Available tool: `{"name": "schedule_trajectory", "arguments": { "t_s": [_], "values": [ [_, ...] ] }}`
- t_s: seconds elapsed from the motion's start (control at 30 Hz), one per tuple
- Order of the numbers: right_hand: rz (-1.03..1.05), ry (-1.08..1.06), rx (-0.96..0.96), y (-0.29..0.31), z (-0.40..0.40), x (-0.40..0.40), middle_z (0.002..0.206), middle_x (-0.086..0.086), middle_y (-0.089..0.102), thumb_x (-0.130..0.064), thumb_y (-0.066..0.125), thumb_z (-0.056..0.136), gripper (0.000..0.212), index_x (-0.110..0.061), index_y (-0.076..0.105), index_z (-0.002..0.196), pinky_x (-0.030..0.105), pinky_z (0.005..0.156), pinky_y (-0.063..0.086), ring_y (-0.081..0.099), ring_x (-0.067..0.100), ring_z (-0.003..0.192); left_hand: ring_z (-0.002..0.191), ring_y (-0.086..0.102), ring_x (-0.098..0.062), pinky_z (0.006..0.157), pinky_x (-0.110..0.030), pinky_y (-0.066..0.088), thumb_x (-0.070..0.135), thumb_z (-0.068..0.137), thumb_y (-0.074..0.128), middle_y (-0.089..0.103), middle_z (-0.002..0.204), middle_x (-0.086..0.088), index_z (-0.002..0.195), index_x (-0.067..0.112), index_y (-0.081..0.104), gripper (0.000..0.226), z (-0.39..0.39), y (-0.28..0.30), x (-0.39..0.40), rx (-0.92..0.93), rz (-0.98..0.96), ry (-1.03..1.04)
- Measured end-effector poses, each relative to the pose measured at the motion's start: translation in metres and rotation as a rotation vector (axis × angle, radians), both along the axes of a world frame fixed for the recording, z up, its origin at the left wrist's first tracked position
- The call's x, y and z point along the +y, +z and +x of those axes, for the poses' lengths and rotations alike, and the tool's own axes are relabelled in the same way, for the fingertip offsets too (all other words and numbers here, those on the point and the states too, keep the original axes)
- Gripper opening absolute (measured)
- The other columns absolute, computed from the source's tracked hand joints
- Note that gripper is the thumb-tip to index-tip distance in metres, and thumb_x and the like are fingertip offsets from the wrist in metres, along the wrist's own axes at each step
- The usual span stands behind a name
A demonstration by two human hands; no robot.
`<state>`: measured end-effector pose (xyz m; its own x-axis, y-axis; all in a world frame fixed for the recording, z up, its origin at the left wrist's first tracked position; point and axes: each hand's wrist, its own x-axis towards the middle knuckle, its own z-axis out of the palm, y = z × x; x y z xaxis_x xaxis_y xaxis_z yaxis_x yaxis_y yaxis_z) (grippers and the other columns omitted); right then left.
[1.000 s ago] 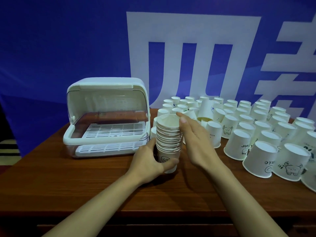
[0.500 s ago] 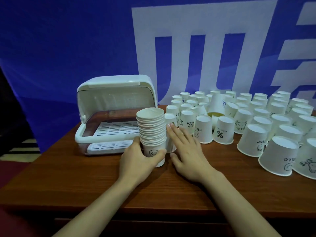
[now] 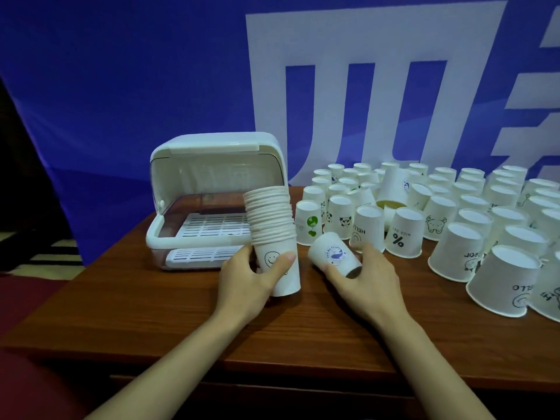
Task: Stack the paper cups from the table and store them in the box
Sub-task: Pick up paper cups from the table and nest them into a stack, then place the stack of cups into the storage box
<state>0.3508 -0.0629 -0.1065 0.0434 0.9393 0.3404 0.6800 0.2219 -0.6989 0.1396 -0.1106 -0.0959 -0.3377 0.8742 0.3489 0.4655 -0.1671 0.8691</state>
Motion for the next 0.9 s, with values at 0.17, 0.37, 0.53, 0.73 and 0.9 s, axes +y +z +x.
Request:
{"name": "schedule_trajectory", "arguments": {
  "t_s": [0.17,0.37,0.53,0.73,0.9],
  "values": [
    [-0.005,-0.034,0.077,0.005,0.003,-0.002,0.083,-0.01,0.063,-0.054,0.071,0.08,0.03,-0.027,0.059,0.084,0.036,0.07,0.045,0.062,0.02,0.082,0.082,0.075,-0.005,0.079,-0.044,0.063,0.081,0.061,0.069,0.08,0.086,0.01,0.093,0.027,0.077,0.064,-0.034,0.027,-0.006,0.032,-0.054,0.073],
    [-0.008,-0.022,0.099,0.006,0.001,-0.002,0.081,-0.013,0.062,-0.055,0.071,0.081,0.029,-0.03,0.059,0.086,0.041,0.073,0.052,0.062,0.017,0.08,0.083,0.076,-0.024,0.08,-0.04,0.061,0.074,0.067,0.079,0.08,0.086,-0.006,0.097,0.013,0.076,0.068,-0.092,0.091,0.016,-0.05,-0.386,0.112],
    [-0.004,-0.006,0.136,0.007,0.001,-0.002,0.083,-0.012,0.061,-0.052,0.072,0.083,0.026,-0.029,0.061,0.09,0.038,0.072,0.047,0.061,0.018,0.082,0.046,0.056,-0.012,0.043,-0.021,0.038,0.059,0.087,0.074,0.066,0.068,-0.005,0.097,0.006,0.068,0.054,-0.108,0.113,0.045,0.017,-0.416,0.176],
    [-0.016,0.012,0.144,0.007,0.001,-0.003,0.089,-0.011,0.061,-0.055,0.071,0.083,0.027,-0.032,0.06,0.095,0.038,0.076,0.047,0.059,0.017,0.087,0.049,0.064,-0.018,0.045,-0.026,0.043,0.027,0.079,0.086,0.072,0.064,-0.01,0.092,0.002,0.066,0.035,-0.123,0.101,0.08,0.111,-0.531,0.229],
    [-0.025,0.006,0.138,0.005,0.001,-0.001,0.086,-0.014,0.062,-0.06,0.067,0.079,0.035,-0.029,0.063,0.097,0.038,0.073,0.048,0.06,0.012,0.082,0.079,0.074,-0.025,0.075,-0.037,0.062,0.033,0.087,0.08,0.077,0.086,-0.012,0.104,0.002,0.069,0.037,-0.13,0.09,0.096,0.178,-0.474,0.294]
  ]
}}
